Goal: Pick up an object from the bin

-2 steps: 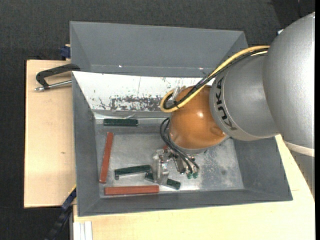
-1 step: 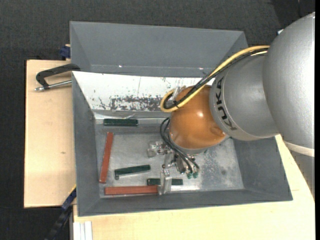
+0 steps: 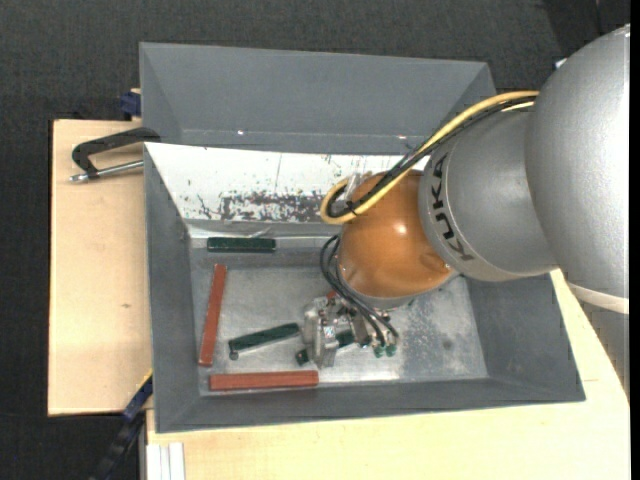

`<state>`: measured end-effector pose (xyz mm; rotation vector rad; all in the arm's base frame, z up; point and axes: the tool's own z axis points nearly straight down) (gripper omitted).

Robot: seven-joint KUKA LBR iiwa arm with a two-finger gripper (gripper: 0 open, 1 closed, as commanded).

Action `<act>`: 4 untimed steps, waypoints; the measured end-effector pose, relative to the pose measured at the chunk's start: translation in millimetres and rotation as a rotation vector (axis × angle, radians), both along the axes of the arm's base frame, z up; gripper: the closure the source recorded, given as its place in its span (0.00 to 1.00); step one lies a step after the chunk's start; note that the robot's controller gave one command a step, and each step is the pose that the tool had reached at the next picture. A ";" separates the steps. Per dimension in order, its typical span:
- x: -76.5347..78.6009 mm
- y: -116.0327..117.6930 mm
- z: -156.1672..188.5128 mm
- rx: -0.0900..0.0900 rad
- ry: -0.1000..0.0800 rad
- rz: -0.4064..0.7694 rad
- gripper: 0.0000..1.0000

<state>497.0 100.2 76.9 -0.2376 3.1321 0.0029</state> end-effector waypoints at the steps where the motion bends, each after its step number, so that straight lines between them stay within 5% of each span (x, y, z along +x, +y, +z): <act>1: 0.0 0.0 0.0 0.000 0.000 0.000 1.00; 2: 1.1 7.4 53.8 -0.001 0.002 -0.013 1.00; 3: 49.1 7.0 102.3 0.000 -0.005 -0.008 0.00; 4: 48.9 7.0 102.2 0.000 -0.005 -0.008 0.00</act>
Offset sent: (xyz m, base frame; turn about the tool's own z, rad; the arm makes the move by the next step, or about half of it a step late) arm 0.0056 0.0187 0.1392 0.0324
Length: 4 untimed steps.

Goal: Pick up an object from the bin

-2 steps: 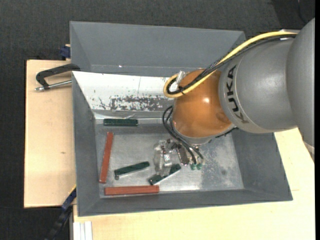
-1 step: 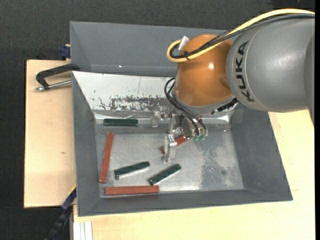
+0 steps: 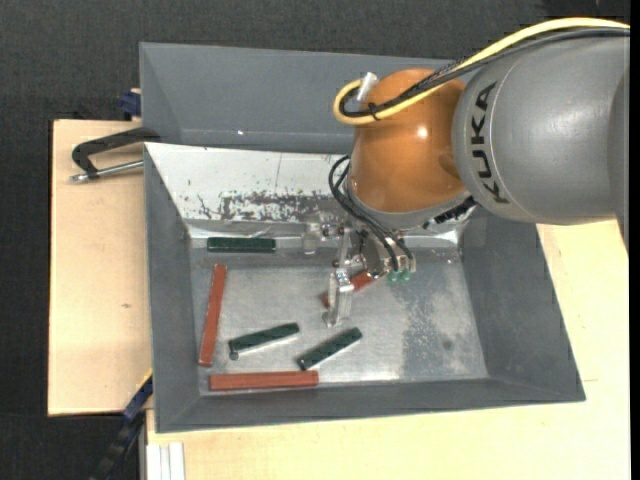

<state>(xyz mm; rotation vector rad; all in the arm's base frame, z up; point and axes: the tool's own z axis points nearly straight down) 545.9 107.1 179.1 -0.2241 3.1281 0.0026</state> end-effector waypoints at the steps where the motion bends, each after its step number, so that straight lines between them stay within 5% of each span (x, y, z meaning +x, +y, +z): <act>1: -20.6 9.6 -99.4 0.000 0.003 0.005 1.00; 2: -20.5 9.5 -99.7 0.000 0.003 0.005 0.00; 3: -20.5 9.4 -99.7 0.000 0.003 0.004 0.00; 4: -16.2 42.4 -107.4 0.001 0.002 -0.255 1.00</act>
Offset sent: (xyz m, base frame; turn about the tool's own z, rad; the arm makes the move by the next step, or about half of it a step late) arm 0.0000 0.0000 0.0000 0.0000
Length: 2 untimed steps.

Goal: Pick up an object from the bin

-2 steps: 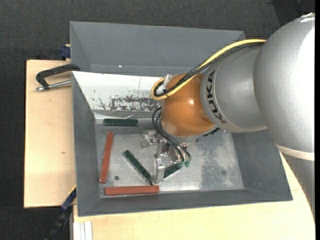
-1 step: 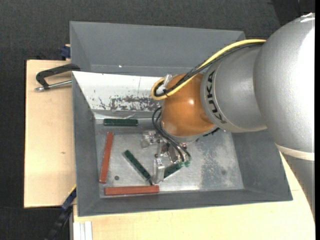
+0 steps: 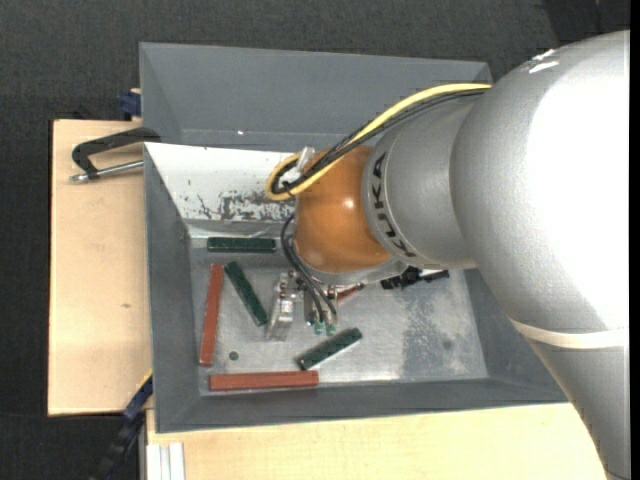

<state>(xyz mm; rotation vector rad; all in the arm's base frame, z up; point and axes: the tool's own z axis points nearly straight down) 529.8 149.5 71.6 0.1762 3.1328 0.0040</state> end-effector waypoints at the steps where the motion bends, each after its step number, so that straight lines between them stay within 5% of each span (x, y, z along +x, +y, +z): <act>1: 0.0 0.0 0.0 0.000 0.000 0.000 1.00; 2: 4.6 -1.1 48.1 -0.002 0.007 0.010 1.00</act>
Offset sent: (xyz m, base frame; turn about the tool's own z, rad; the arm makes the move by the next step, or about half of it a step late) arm 0.0239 -0.0049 0.1939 -0.0358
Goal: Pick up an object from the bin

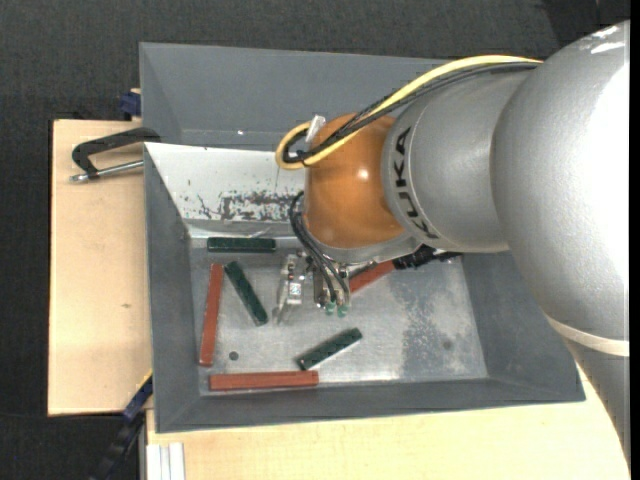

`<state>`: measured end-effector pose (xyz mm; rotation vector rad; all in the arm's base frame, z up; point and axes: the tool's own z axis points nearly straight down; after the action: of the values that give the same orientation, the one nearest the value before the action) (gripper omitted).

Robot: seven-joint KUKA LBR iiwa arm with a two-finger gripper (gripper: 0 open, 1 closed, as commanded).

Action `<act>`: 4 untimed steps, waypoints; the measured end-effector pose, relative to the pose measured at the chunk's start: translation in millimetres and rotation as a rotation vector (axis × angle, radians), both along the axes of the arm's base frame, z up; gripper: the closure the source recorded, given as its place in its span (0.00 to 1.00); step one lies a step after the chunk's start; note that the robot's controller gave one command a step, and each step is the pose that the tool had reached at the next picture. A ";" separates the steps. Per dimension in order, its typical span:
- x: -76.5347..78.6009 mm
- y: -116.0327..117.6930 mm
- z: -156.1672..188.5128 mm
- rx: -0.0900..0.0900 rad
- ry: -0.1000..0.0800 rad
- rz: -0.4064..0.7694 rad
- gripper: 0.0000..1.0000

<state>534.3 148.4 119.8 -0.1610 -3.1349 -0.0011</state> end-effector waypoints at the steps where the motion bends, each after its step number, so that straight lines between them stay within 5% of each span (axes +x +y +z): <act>1: -3.0 -1.8 68.5 0.000 -0.004 0.057 1.00; 2: -30.9 15.2 -12.8 -0.001 0.004 0.073 0.00; 3: -28.2 15.6 -8.5 0.001 -0.004 0.072 0.00; 4: 17.6 -0.1 -37.5 0.003 -0.010 0.028 0.00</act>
Offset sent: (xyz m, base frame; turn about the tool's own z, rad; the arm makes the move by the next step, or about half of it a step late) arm -0.0287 0.0145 -0.0091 -0.0710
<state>551.9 148.3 82.3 -0.1173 -3.1468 -0.0064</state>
